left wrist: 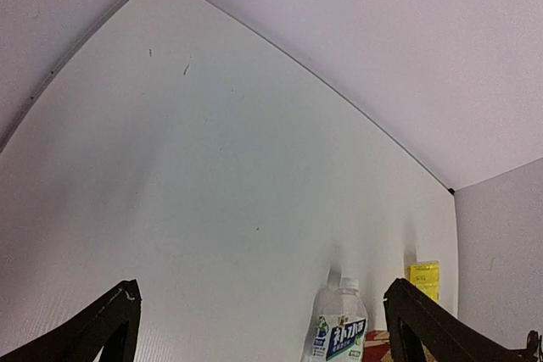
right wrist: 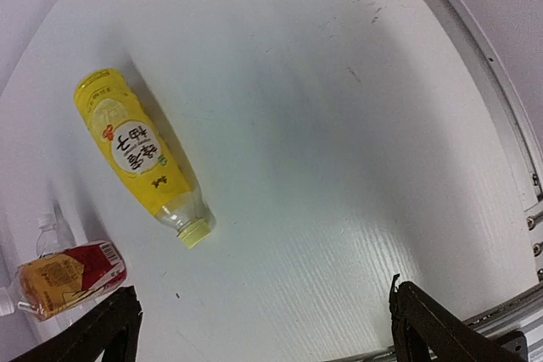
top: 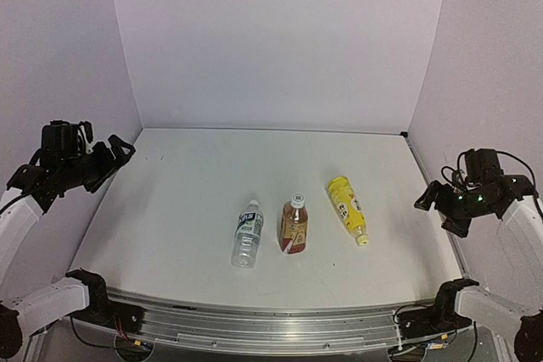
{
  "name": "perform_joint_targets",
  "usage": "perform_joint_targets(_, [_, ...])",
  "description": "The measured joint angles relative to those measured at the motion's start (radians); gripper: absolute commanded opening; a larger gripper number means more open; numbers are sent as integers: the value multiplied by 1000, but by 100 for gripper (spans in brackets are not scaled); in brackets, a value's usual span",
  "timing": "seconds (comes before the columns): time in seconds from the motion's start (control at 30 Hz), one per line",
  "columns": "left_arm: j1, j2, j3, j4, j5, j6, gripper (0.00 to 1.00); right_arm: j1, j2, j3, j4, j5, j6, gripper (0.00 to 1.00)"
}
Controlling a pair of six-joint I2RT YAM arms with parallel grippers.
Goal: Unscrew the bottle caps
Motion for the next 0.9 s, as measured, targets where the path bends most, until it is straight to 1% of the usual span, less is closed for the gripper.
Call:
perform_joint_targets(0.1, [0,31,-33,49,66,9,100,0,13,31,-8,-126,-49,98])
perform_joint_targets(0.2, [-8,58,-68,120,146,15,100,5,69,94,-11,-270,-79,98])
perform_joint_targets(0.27, [-44,95,-88,167,170,20,100,60,117,145,-5,-294,-94,98])
perform_joint_targets(0.3, [-74,114,-93,184,173,23,100,124,141,164,6,-286,-104,98])
perform_joint_targets(0.4, [-174,161,-100,224,170,26,99,362,198,207,40,-217,-133,98])
perform_joint_targets(0.47, [-236,187,-105,274,170,27,100,528,256,250,63,-123,-156,98])
perform_joint_targets(0.57, [-269,203,-126,339,194,26,100,716,377,320,126,1,-197,98])
perform_joint_targets(0.77, [-283,203,-194,412,219,18,100,963,647,454,266,268,-322,98])
perform_joint_targets(0.83, [-284,195,-213,426,220,14,100,1008,709,478,320,306,-349,97])
perform_joint_targets(0.9, [-285,183,-225,428,220,8,100,1026,752,488,371,324,-364,94])
